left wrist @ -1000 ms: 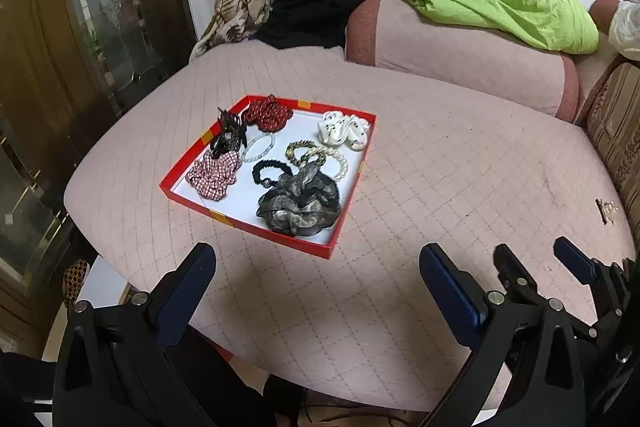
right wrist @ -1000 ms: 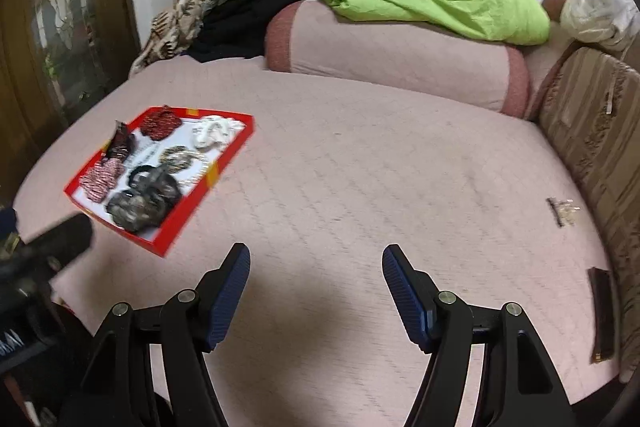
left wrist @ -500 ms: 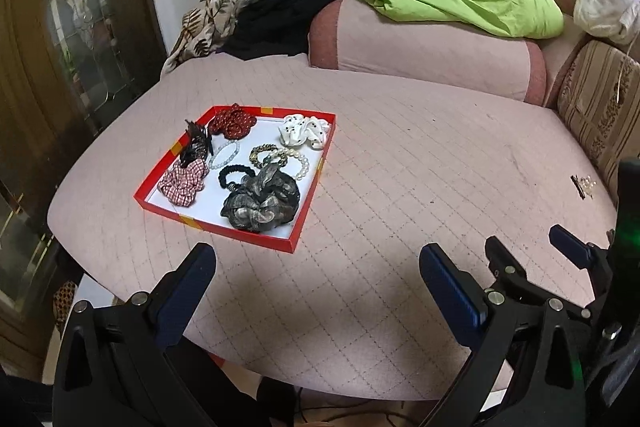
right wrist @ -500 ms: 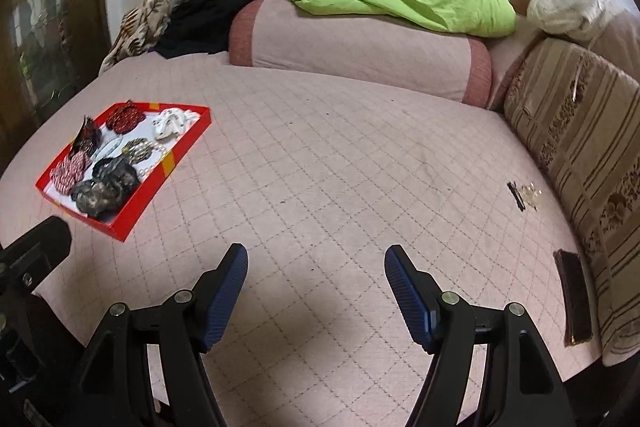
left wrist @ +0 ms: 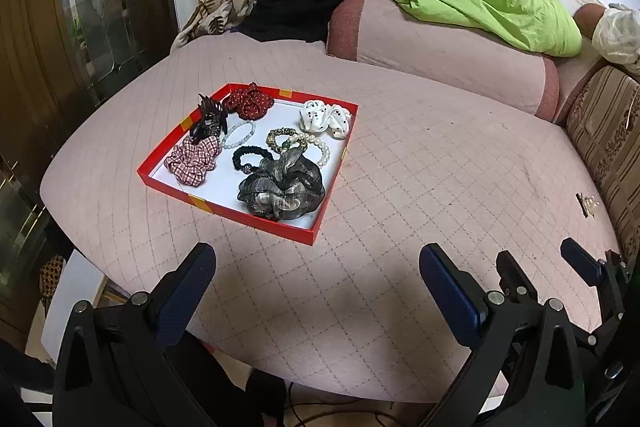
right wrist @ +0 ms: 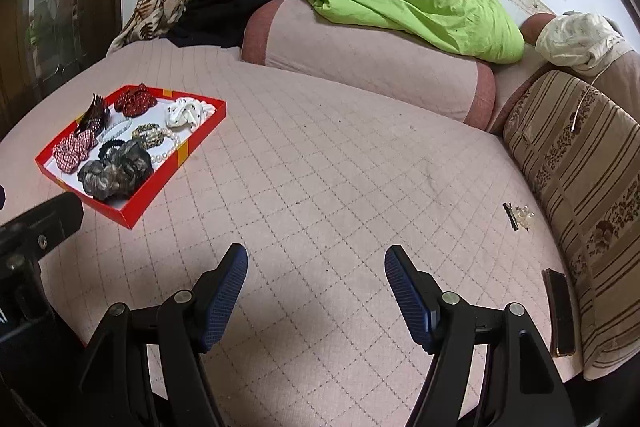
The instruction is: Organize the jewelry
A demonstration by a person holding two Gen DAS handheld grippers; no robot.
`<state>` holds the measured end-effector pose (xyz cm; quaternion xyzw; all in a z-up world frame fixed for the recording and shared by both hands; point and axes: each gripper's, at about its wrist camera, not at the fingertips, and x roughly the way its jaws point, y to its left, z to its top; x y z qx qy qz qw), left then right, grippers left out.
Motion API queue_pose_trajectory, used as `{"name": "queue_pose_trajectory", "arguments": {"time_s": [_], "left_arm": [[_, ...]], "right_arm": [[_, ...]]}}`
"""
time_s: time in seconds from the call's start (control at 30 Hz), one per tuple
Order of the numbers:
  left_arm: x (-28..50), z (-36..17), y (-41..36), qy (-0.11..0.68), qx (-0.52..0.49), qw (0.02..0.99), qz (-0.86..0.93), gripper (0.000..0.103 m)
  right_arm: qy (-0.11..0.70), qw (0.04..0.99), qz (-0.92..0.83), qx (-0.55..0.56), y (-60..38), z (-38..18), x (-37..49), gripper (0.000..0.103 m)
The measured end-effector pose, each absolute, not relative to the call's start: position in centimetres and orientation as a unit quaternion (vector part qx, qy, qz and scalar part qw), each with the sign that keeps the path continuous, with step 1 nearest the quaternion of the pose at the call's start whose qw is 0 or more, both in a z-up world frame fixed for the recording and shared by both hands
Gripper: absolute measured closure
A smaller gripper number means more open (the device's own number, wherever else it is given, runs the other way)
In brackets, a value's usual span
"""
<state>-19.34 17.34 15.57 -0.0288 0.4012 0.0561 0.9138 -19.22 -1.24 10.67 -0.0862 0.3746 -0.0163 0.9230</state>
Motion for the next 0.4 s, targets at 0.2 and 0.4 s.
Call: {"name": "queue_pose_trajectory", "arguments": {"time_s": [0.2,0.4], "left_arm": [[-19.2,15.3,17.2,0.408,-0.03,0.911,0.057,0.002],[-18.8,14.9,16.2,0.411,-0.014,0.91,0.059,0.002]], "right_arm": [[0.375,0.923,-0.015,-0.083,-1.4,10.6,-19.2,0.027],[0.384,0.921,-0.017,-0.07,-2.4,10.0,-18.7,0.027]]}}
